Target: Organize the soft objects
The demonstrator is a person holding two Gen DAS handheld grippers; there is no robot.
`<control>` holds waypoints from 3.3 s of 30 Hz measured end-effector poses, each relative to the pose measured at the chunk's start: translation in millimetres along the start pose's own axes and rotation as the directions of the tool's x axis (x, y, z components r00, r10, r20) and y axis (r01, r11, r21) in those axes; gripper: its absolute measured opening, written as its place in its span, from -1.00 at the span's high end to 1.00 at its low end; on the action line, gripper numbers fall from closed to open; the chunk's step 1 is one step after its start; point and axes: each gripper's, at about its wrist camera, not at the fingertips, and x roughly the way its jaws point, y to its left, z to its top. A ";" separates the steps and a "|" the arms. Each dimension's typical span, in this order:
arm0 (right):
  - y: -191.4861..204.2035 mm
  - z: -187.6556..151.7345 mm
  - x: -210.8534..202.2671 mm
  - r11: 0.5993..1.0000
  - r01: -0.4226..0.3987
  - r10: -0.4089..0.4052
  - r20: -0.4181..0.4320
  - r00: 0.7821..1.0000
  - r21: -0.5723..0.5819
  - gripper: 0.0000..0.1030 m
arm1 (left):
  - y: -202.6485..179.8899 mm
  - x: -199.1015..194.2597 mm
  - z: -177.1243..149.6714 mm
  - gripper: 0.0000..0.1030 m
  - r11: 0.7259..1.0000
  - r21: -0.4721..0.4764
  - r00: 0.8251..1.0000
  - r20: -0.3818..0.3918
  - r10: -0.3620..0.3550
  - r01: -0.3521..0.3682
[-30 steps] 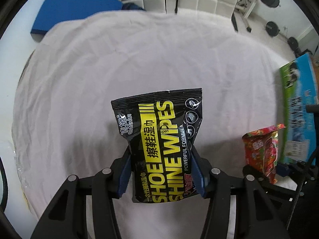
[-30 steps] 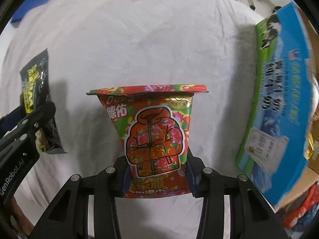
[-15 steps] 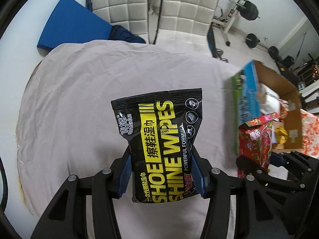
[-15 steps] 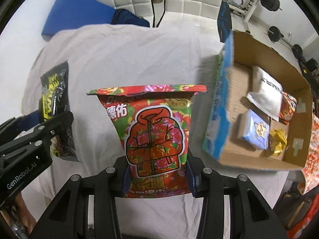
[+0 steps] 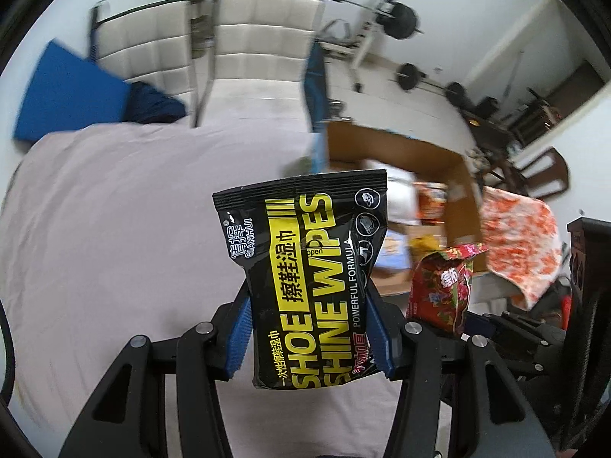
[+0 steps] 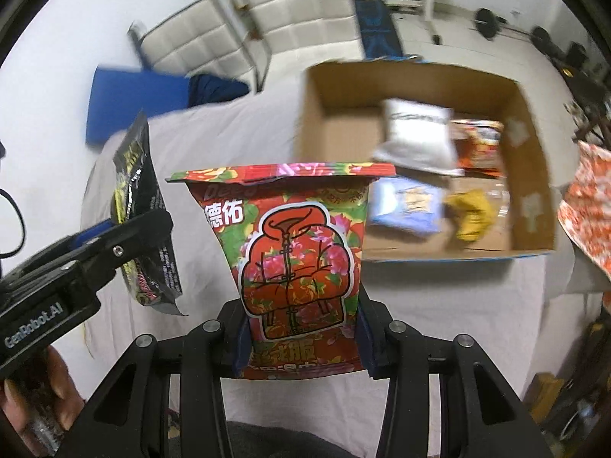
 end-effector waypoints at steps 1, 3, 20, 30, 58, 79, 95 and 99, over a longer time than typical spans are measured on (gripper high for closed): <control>-15.5 2.3 -9.3 1.000 0.000 0.000 0.014 1.000 0.021 0.10 | -9.2 2.7 4.8 0.03 1.000 0.007 1.000 -0.003 -0.013 0.013; -47.5 9.1 -23.5 0.998 0.026 -0.029 0.042 0.999 0.054 0.11 | -32.0 12.3 18.2 0.03 0.999 0.029 0.999 -0.017 -0.043 0.043; -255.4 90.7 67.9 0.937 0.322 -0.308 -0.116 0.944 0.138 0.10 | -83.6 181.8 112.8 0.03 0.989 0.107 0.959 -0.251 0.130 -0.105; -267.2 102.5 132.6 0.916 0.395 -0.376 -0.198 0.905 0.068 0.10 | -70.2 246.0 119.9 0.02 0.979 0.113 0.919 -0.339 0.201 -0.173; -250.2 91.8 89.0 0.941 0.311 -0.296 -0.122 0.948 0.136 -0.53 | -89.1 192.1 115.3 -0.49 0.972 0.109 0.943 -0.243 0.228 -0.207; -227.3 50.8 38.1 0.971 0.217 -0.220 0.023 0.975 0.098 -0.98 | -109.5 121.1 36.4 -0.91 0.979 0.018 0.976 -0.069 0.206 -0.205; -200.4 14.7 -47.1 0.970 0.205 -0.226 0.174 0.958 0.130 -1.00 | -126.6 15.1 1.0 -0.91 0.979 0.023 0.974 0.106 0.199 -0.203; -184.6 -14.0 -99.1 0.974 0.192 -0.218 0.251 0.943 0.123 -1.00 | -139.3 -37.6 -18.5 -0.91 0.978 0.025 0.962 0.184 0.201 -0.209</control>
